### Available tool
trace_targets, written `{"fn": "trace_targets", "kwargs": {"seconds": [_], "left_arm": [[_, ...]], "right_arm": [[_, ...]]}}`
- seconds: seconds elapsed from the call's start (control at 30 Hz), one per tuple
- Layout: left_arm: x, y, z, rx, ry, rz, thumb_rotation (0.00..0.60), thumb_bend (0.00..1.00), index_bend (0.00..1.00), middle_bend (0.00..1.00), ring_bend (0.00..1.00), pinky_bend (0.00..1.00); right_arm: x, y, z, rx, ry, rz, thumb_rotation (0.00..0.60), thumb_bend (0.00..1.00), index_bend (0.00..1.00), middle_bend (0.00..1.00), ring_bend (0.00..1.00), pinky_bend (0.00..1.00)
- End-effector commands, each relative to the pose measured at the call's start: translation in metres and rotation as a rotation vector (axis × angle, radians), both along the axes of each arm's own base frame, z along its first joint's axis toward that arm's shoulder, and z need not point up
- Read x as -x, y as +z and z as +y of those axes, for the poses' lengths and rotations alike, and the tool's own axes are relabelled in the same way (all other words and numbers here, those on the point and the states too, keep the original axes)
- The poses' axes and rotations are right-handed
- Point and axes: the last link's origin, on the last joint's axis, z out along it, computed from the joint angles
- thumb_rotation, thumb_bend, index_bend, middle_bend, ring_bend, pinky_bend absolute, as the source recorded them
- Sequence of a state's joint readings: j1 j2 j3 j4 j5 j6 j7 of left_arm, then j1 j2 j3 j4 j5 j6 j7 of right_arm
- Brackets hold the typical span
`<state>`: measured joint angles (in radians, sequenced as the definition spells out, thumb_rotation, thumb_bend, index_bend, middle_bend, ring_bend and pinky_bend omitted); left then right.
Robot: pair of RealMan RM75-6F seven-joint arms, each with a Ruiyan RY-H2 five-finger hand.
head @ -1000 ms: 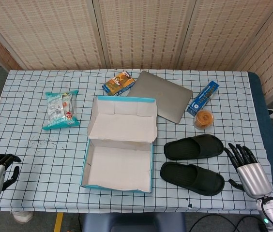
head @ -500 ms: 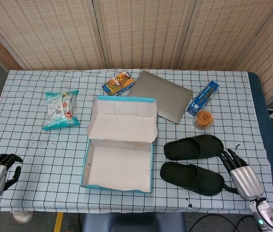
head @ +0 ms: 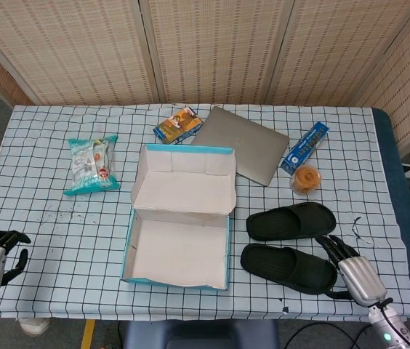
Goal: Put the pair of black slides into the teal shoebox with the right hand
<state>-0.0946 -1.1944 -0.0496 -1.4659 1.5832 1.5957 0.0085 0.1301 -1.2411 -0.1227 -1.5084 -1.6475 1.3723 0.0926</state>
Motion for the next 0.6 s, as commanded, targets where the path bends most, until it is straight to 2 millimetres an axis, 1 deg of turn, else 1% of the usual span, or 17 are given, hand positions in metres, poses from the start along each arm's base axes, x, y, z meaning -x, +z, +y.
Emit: {"fn": "trace_targets", "kwargs": {"seconds": [0.03, 0.13, 0.27, 0.6], "left_arm": [[0.001, 0.002, 0.001, -0.007, 0.005, -0.005, 0.600, 0.49, 0.46, 0.44, 0.39, 0.52], [0.001, 0.002, 0.000, -0.009, 0.004, -0.010, 0.600, 0.49, 0.46, 0.44, 0.39, 0.52], [0.000, 0.001, 0.000, -0.003, -0.001, -0.006, 0.600, 0.49, 0.46, 0.44, 0.39, 0.52], [0.001, -0.001, 0.001, 0.006, 0.005, 0.002, 0.600, 0.49, 0.46, 0.44, 0.39, 0.52]], "right_arm": [[0.002, -0.012, -0.002, 0.040, -0.026, 0.013, 0.600, 0.00, 0.00, 0.08, 0.05, 0.20], [0.001, -0.024, -0.007, 0.046, -0.035, -0.024, 0.600, 0.00, 0.00, 0.08, 0.05, 0.20], [-0.001, -0.037, -0.011, 0.009, -0.043, -0.070, 0.600, 0.00, 0.00, 0.08, 0.05, 0.19], [-0.001, -0.058, -0.020, -0.051, -0.077, -0.106, 0.600, 0.00, 0.00, 0.08, 0.05, 0.19]]}}
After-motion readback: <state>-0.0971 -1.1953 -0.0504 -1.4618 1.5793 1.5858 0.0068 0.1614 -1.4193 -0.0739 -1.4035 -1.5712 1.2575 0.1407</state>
